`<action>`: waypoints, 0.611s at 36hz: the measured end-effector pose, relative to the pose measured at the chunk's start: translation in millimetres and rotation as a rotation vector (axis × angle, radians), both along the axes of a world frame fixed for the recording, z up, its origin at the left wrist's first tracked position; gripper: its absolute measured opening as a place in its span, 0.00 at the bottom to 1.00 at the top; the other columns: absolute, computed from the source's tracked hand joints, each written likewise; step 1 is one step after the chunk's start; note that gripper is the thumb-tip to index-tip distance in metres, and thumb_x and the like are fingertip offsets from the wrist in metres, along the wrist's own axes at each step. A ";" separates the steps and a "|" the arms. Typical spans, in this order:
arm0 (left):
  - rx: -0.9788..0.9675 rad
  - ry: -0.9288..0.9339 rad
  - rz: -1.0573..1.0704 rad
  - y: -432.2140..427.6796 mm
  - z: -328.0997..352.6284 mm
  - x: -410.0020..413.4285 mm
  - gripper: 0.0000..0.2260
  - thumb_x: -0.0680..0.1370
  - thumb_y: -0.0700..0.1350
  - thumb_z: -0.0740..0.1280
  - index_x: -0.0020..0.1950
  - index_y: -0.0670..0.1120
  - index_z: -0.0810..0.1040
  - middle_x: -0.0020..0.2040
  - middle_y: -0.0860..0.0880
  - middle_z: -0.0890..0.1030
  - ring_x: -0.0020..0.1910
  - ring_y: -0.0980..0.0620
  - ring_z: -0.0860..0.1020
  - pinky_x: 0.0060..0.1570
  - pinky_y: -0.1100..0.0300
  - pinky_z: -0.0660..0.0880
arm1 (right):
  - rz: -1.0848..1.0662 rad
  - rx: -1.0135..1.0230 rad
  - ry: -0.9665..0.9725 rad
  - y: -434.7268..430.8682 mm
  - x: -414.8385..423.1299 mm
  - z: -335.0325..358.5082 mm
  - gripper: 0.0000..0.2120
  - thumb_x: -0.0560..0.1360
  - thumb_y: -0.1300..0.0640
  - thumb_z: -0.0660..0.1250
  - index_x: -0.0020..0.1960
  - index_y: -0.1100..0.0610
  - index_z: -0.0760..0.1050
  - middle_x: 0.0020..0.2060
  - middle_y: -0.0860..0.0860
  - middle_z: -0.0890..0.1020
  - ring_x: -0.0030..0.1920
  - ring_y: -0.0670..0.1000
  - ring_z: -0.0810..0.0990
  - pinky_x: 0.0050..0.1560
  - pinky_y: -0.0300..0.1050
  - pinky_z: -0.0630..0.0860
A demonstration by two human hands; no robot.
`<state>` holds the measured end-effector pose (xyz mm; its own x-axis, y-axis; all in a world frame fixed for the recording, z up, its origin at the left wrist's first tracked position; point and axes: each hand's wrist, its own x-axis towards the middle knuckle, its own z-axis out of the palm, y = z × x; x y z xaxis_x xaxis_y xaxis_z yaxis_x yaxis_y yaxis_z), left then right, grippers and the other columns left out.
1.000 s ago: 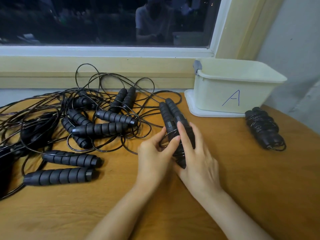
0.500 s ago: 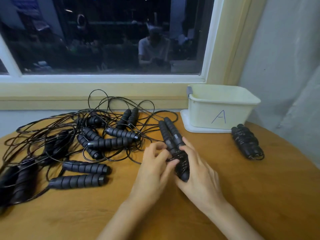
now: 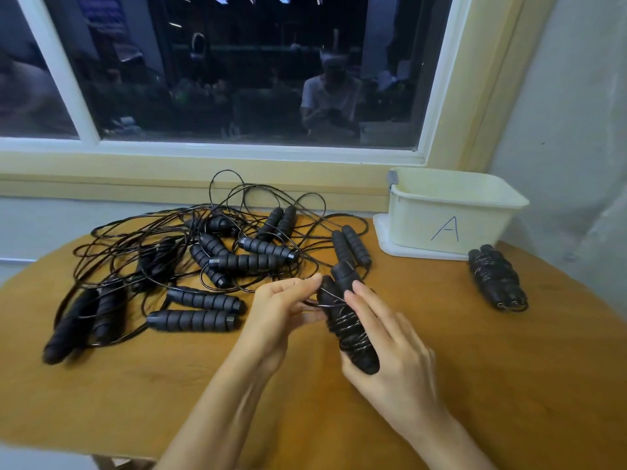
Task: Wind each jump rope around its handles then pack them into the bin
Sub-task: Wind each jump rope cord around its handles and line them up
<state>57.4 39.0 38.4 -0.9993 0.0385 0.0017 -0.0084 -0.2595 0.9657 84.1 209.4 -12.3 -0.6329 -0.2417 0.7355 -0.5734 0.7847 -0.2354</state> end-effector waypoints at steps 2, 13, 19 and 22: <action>-0.005 0.006 -0.013 -4.5 5.0 1.9 0.16 0.71 0.46 0.70 0.47 0.33 0.82 0.43 0.41 0.85 0.41 0.47 0.83 0.40 0.60 0.80 | 0.026 -0.001 0.027 -0.5 0.1 2.6 0.42 0.64 0.56 0.79 0.74 0.50 0.67 0.73 0.43 0.69 0.52 0.49 0.79 0.43 0.39 0.81; -0.111 0.110 0.016 -13.2 18.9 8.1 0.12 0.74 0.47 0.69 0.34 0.41 0.77 0.29 0.50 0.77 0.29 0.56 0.74 0.29 0.66 0.69 | 0.149 -0.048 0.086 -10.6 8.2 1.4 0.43 0.64 0.58 0.79 0.75 0.53 0.65 0.74 0.45 0.67 0.56 0.50 0.80 0.53 0.34 0.76; 0.164 -0.136 -0.080 -6.7 20.1 10.2 0.11 0.69 0.46 0.69 0.27 0.46 0.82 0.27 0.53 0.77 0.27 0.58 0.75 0.29 0.68 0.73 | 0.115 -0.111 0.091 -16.3 13.1 -0.1 0.45 0.63 0.59 0.80 0.75 0.53 0.63 0.73 0.45 0.67 0.59 0.49 0.78 0.59 0.30 0.70; 0.352 -0.252 -0.100 -1.2 18.0 10.7 0.09 0.70 0.44 0.69 0.30 0.45 0.80 0.26 0.53 0.74 0.25 0.58 0.73 0.31 0.68 0.70 | 0.100 -0.161 0.079 -20.2 14.5 -0.2 0.46 0.64 0.59 0.79 0.76 0.51 0.62 0.74 0.43 0.66 0.62 0.45 0.76 0.61 0.29 0.70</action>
<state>68.0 37.8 56.5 -0.9617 0.1752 -0.2108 -0.2734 -0.5581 0.7834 98.7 189.2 -12.6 -0.5507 -0.1757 0.8160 -0.6678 0.6792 -0.3045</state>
